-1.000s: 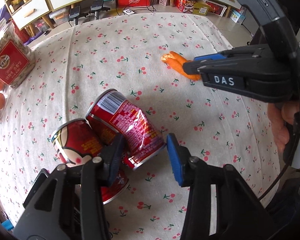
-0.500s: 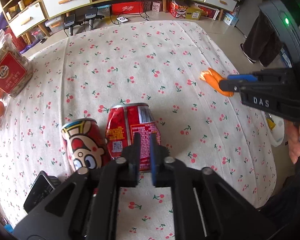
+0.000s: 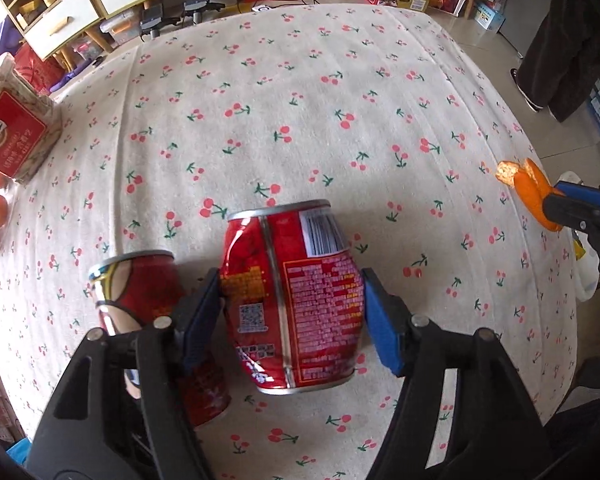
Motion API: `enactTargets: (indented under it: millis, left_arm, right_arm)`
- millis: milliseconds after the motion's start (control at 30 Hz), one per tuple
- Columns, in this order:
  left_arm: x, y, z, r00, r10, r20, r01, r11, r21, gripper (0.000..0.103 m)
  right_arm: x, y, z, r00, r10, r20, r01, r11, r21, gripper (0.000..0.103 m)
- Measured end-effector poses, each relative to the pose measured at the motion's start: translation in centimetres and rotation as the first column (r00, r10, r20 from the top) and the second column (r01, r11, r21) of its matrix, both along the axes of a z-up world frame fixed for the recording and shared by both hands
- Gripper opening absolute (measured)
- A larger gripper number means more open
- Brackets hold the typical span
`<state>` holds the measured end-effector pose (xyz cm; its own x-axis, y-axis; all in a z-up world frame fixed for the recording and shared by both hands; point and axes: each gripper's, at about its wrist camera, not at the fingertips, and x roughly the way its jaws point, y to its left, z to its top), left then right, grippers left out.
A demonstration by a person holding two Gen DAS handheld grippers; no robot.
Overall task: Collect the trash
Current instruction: 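Grasp the orange peel with the right tool while the left tool grasps the crushed red can, then carry the peel and crushed can over the bucket and open both tools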
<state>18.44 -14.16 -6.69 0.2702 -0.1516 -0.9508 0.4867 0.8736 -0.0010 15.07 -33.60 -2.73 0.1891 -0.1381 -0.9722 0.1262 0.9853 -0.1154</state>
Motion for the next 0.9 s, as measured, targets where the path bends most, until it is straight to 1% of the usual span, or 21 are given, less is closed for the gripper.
enactTargets:
  millis: [67,200,400,533,600,667,733,833,900]
  left_arm:
    - [-0.3,-0.1,0.2,1.0,-0.001,0.006,0.001,1.0,-0.008,0.068]
    - [-1.7,-0.7,1.0,1.0,-0.012,-0.001,0.012,0.999,-0.052,0.068]
    - [-4.1,-2.9,2.8,0.997,-0.07,0.018,0.071,0.991,-0.109,0.068]
    - [-5.9,-4.5,3.9,0.994,-0.11,0.029,0.113,0.983,-0.144,0.068]
    - [-7.0,-5.6,4.4,0.99,-0.136,0.035,0.139,0.978,-0.158,0.068]
    - [-8.1,-6.9,4.6,0.986,-0.168,0.025,0.169,0.969,-0.178,0.068]
    - [-9.3,-8.5,4.6,0.98,-0.2,0.0,0.196,0.959,-0.203,0.068]
    - [-10.9,-11.4,4.6,0.968,-0.25,-0.036,0.234,0.94,-0.25,0.068]
    - [-11.9,-13.7,4.7,0.957,-0.286,-0.046,0.263,0.924,-0.277,0.068]
  right_arm:
    - [-0.7,-0.2,0.0,1.0,-0.004,-0.004,0.004,1.0,-0.005,0.02]
    - [-2.4,-1.2,0.3,1.0,-0.03,-0.004,0.03,0.999,-0.014,0.02]
    - [-5.4,-3.0,2.2,0.997,-0.072,0.038,0.073,0.996,-0.041,0.02]
    - [-8.2,-4.8,3.4,0.991,-0.119,0.064,0.121,0.992,-0.026,0.02]
    - [-9.8,-6.2,4.4,0.985,-0.149,0.085,0.152,0.988,-0.025,0.02]
    - [-11.5,-8.2,5.8,0.974,-0.195,0.118,0.199,0.98,-0.021,0.02]
    - [-13.3,-10.7,6.8,0.955,-0.264,0.138,0.27,0.963,-0.019,0.02]
    - [-15.4,-14.6,6.9,0.924,-0.36,0.127,0.366,0.93,-0.03,0.02]
    - [-16.4,-16.8,6.5,0.906,-0.408,0.112,0.413,0.911,-0.018,0.02]
